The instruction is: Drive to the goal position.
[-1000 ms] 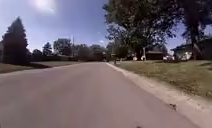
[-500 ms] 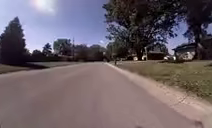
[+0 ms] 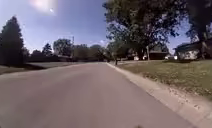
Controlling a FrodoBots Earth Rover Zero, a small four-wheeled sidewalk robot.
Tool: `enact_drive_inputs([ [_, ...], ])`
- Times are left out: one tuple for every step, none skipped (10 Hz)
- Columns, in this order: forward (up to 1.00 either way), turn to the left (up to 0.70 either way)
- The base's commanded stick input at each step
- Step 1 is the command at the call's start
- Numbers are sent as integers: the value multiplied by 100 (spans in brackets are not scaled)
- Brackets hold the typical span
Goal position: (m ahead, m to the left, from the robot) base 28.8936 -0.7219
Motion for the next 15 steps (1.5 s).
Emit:
enact_drive_inputs([
  [100,0],
  [100,0],
  [100,0],
  [100,0],
  [100,0],
  [100,0],
  [100,0],
  [100,0],
  [100,0],
  [100,22],
  [100,40],
  [100,40],
  [100,40],
  [100,40],
  [100,24],
])
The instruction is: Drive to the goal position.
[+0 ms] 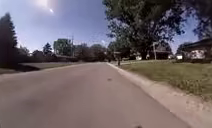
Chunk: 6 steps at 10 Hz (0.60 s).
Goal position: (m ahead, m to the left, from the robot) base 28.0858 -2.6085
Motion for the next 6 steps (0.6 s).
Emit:
enact_drive_inputs([
  [100,0],
  [100,0],
  [100,0],
  [100,0],
  [100,0],
  [100,0],
])
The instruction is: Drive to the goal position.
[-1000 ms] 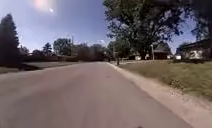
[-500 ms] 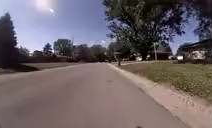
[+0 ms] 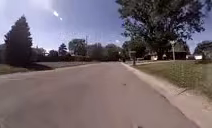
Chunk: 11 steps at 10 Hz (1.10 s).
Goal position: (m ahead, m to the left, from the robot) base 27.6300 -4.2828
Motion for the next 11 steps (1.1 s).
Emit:
enact_drive_inputs([
  [100,0],
  [100,-29],
  [100,-40],
  [100,-40],
  [100,-33],
  [100,-22],
  [100,-12],
  [100,-1],
  [100,0],
  [100,0],
  [100,0],
])
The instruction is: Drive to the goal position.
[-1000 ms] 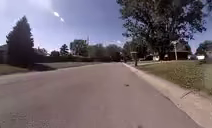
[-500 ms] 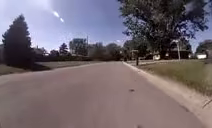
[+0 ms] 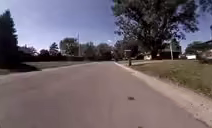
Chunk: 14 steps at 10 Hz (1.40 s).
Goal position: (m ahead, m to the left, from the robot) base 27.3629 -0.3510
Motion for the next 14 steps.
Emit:
enact_drive_inputs([
  [100,0],
  [100,0],
  [100,0],
  [100,0],
  [100,0],
  [100,0],
  [100,0],
  [100,0],
  [100,0],
  [100,0],
  [100,0],
  [100,0],
  [100,0],
  [100,0],
])
